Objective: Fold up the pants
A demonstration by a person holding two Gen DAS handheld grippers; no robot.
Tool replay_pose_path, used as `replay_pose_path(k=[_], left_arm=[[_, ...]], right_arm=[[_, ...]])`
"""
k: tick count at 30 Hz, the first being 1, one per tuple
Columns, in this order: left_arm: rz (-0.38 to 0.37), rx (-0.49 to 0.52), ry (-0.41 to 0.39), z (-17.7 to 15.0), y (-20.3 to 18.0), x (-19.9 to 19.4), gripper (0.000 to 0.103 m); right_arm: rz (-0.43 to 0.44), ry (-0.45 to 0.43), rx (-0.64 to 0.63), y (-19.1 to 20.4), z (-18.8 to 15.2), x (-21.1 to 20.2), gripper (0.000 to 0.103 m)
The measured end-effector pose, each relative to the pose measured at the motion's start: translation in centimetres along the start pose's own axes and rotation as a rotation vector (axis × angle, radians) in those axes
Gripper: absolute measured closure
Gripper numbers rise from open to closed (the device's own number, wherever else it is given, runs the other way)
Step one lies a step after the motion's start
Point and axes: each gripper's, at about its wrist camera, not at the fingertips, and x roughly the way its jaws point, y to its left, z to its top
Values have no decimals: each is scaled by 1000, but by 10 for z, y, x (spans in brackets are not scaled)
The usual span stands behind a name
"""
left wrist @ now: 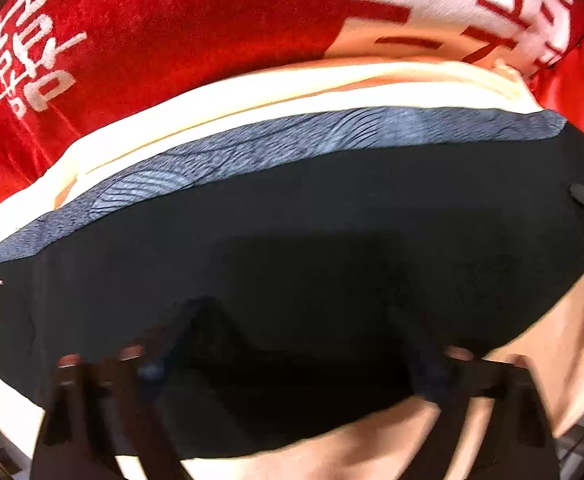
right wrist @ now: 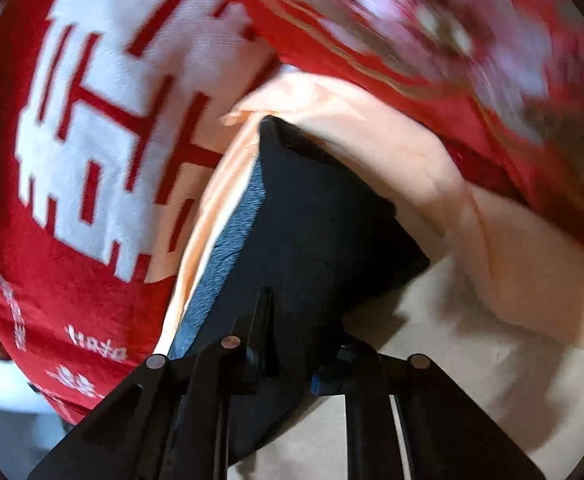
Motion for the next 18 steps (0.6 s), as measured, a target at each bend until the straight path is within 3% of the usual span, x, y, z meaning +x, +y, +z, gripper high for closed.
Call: replay_pose_path(k=[2, 7, 9, 12, 18], left_arm=[[-39, 8, -12, 4, -7, -11, 36], [-141, 6, -55, 13, -28, -19, 36], [-149, 10, -6, 10, -38, 2, 36], [-89, 53, -68, 3, -52, 6, 33], [-84, 84, -95, 2, -53, 4, 33]], right_arm=[[9, -4, -38, 8, -1, -7, 88], [-11, -5, -115, 22, -4, -14, 88], [-21, 2, -125, 25, -5, -13, 88], [-36, -4, -175, 39, -7, -12, 89], [-91, -29, -409, 94, -31, -22, 89]])
